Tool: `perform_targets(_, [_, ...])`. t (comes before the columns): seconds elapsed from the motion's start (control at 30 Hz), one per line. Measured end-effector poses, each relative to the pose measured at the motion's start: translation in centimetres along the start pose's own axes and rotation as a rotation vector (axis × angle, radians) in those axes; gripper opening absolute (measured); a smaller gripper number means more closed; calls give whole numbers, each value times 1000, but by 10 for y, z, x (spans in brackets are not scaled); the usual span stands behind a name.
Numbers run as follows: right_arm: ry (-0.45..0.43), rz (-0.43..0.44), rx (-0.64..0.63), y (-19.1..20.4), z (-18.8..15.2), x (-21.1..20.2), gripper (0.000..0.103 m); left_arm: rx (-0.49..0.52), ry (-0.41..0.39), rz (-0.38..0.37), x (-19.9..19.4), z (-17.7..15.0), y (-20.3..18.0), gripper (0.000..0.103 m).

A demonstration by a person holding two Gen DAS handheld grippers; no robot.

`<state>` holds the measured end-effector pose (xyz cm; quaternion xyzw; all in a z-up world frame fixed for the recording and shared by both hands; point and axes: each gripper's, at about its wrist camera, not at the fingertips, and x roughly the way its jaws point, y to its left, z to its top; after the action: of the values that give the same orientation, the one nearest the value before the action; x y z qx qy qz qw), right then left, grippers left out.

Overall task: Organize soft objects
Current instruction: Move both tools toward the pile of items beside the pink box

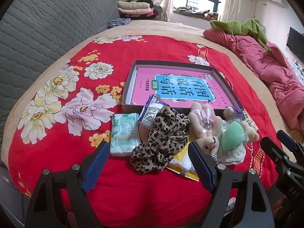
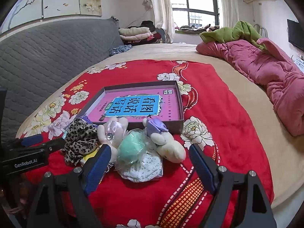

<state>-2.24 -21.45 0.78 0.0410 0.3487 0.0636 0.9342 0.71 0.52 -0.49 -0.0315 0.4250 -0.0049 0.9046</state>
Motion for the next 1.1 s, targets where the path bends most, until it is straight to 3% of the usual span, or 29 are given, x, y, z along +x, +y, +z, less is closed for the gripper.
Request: perform_targets(1.1, [22,-4,17,-19,-2,16,83,-25,27,-14,25,-1,7,85])
